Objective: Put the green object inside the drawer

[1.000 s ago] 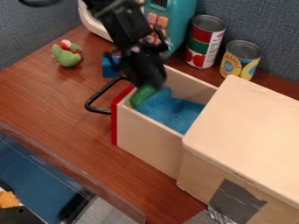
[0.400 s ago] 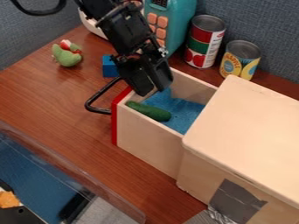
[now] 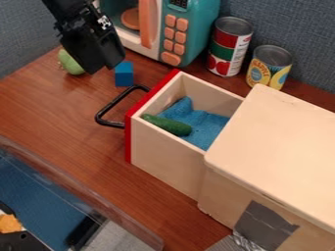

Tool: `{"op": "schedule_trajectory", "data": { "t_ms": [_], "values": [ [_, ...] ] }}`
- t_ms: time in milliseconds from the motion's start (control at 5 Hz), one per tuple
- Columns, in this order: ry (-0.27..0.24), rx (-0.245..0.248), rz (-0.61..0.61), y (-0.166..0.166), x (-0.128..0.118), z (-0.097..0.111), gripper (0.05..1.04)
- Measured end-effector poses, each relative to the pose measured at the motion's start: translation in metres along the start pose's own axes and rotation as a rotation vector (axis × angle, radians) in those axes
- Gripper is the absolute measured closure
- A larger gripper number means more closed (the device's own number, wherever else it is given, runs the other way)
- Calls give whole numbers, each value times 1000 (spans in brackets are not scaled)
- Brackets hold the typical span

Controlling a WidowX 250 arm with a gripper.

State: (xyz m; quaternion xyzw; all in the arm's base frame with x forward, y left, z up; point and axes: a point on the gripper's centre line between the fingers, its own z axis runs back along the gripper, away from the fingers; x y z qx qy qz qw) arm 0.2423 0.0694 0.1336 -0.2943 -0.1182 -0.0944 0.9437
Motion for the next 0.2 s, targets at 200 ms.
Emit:
{"op": "schedule_trajectory", "data": {
  "t_ms": [200],
  "values": [
    [117, 221, 12, 33, -23, 26, 84]
  ]
}}
